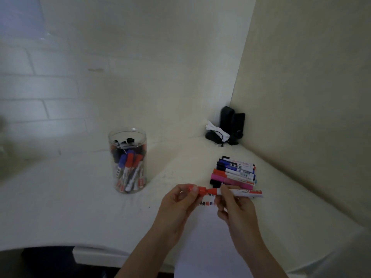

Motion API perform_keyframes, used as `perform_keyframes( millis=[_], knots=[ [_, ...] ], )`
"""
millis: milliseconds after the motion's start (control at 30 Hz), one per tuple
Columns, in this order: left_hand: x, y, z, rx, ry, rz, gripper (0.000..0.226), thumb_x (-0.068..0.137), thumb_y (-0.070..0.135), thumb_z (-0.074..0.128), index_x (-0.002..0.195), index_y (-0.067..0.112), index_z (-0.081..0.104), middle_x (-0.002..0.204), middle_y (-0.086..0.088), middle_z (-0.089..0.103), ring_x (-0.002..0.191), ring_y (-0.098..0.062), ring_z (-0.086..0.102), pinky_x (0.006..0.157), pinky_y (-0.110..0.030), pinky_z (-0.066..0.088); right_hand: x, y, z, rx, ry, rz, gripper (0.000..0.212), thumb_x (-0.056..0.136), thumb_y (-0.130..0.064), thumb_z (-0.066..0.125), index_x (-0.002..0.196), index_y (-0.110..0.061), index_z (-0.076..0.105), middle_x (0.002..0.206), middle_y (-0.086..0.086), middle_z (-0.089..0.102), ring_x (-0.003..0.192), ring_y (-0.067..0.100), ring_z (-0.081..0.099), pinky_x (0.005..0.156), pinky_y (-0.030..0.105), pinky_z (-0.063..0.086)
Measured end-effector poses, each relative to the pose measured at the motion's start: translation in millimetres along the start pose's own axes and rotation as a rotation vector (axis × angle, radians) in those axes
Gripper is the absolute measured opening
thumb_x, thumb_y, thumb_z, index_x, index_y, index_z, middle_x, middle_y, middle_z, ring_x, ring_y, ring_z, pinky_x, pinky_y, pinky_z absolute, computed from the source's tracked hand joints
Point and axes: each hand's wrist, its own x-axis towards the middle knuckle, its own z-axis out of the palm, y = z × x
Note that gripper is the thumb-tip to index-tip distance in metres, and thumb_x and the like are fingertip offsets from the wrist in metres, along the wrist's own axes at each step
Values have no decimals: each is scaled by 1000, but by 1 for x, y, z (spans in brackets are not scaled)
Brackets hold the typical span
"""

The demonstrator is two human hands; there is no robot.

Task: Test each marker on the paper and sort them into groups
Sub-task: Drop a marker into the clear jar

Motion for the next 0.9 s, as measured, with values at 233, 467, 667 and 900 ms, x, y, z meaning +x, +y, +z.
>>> perform_keyframes(
  millis=[233,467,667,900],
  knots=[
    [-4,-6,4,38,5,26,24,87,13,66,101,-7,63,99,-21,70,97,-26,67,90,-29,53,-3,4,8,-2,-9,9,13,90,-19,65,80,-10,66,60,2,41,54,10,32,46,19,32],
    [-4,-7,4,168,28,162,21,84,16,70,96,-2,66,92,-18,72,95,-31,68,88,-32,55,-4,1,16,151,-18,105,17,89,-17,66,73,-13,64,61,1,48,55,9,42,59,26,37],
    [-5,-6,4,43,-54,119,31,89,16,62,106,-9,59,100,-23,69,98,-30,67,93,-33,52,0,-11,17,145,-134,151,17,83,-17,71,66,-16,70,62,3,52,55,9,46,56,23,41],
    [-2,26,-11,-29,95,249,41,77,11,68,111,4,47,97,-20,72,94,-25,70,80,-26,55,10,-23,1,168,-87,185,18,83,-26,69,88,-8,68,67,4,54,57,10,48,53,21,45]
  ],
)
